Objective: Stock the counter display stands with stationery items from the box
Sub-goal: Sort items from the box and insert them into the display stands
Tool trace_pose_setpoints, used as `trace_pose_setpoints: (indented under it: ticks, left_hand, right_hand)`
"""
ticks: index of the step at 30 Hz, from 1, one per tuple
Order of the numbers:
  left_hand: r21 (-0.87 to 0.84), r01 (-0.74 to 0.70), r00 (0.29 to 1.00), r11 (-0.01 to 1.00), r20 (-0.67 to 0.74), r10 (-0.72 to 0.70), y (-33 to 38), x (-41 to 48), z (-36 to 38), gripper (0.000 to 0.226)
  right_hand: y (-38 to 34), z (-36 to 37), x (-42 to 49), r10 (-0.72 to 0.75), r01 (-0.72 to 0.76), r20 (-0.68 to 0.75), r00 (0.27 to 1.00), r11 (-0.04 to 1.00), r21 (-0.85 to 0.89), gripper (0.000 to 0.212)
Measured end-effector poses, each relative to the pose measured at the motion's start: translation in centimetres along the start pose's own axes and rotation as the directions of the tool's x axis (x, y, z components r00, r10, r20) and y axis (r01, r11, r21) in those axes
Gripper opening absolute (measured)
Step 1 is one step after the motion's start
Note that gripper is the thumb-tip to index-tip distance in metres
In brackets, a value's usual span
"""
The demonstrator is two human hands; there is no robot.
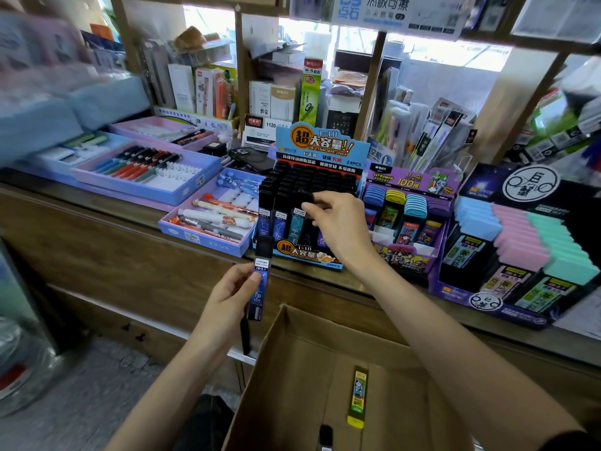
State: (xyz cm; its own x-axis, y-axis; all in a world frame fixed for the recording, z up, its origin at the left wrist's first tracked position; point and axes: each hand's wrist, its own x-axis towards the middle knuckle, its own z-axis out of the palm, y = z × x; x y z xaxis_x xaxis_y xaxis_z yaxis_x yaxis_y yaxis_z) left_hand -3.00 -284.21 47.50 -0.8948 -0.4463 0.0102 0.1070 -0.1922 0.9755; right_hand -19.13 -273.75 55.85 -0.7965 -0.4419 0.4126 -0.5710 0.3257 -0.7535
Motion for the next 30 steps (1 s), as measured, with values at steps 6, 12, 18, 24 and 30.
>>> trace_pose_setpoints:
  ticks: [6,12,18,24,30]
  left_hand:
    - [0.012,-0.004,1.0,1.0,-0.009,0.004,-0.2,0.1,-0.2,0.018]
    - [0.017,-0.029,0.999,0.999,-0.013,0.029,-0.1,0.2,0.6,0.014]
    - [0.112,-0.061,0.998,0.992,-0.025,0.064,0.3,1.0,2.0,0.013]
    - [0.169,-0.152,0.987,0.974,0.081,0.14,1.1,2.0,3.9,0.013]
    - [0.581,-0.248,0.941,0.775,-0.045,0.335,1.2,4.5,3.1,0.034]
  right_hand:
    - [0.4,0.8,-0.6,0.033,-0.033,0.004,0.999,0.999,-0.01,0.02]
    - [0.0,0.7,0.1,0.069,-0.055,0.079,0.994,0.984,-0.172,0.029]
    - [0.1,-0.8,-3.0,0.033,-0.023,0.18,0.983,0.998,-0.054,0.03]
    - [0.1,-1.7,-5.6,0.059,-0.101,0.242,0.968,0.981,0.163,0.008]
    - [0.2,-4.4,-2.0,0.107,-0.105,0.002,0.994,0.969,0.223,0.009]
